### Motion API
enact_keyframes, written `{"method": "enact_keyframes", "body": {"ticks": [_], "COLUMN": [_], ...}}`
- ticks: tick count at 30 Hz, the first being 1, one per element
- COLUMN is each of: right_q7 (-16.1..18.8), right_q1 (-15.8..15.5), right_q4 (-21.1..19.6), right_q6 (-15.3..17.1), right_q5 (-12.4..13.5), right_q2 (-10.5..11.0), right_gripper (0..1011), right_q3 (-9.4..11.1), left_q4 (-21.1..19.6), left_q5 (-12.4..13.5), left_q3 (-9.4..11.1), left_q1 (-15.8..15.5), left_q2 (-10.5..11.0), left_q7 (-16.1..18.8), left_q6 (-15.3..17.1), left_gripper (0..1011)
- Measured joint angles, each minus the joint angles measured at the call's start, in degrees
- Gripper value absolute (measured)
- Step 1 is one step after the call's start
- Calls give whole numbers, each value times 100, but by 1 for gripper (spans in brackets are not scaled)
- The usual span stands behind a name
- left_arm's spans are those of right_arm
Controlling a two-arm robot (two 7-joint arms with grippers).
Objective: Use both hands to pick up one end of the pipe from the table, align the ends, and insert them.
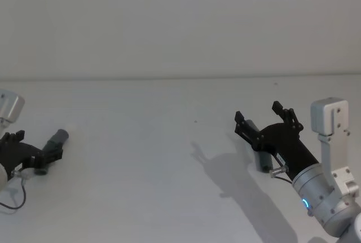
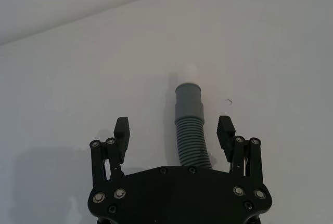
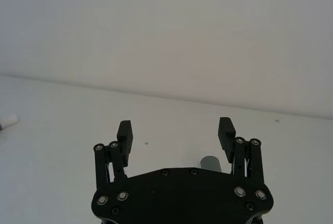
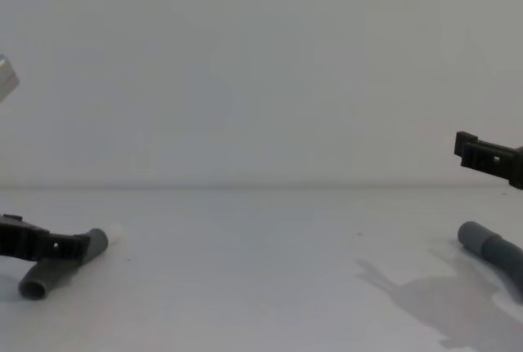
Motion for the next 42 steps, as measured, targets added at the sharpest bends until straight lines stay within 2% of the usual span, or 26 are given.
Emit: {"method": "enact_keyframes", "body": {"ticks": [9, 19, 33, 42], "right_q7": [0, 0, 0, 0], "right_q1": [0, 0, 0, 0], "right_q4": [0, 0, 0, 0], "right_q6": [0, 0, 0, 0], "right_q5": [0, 0, 0, 0], "right_q2": [0, 0, 0, 0], "right_gripper": [1000, 1000, 1000, 1000], "right_q3": [0, 0, 0, 0], "left_q4": [47, 143, 322, 427], "left_q5": [9, -65, 42, 148], "left_q3": [57, 74, 116, 143], "left_q1": [-172, -295, -367, -408], "left_q2": [-38, -136, -244, -284], "left_q7": [-85, -222, -180, -156], "left_q6": [399, 654, 712, 624], "left_gripper": [1001, 1001, 1001, 1001]}}
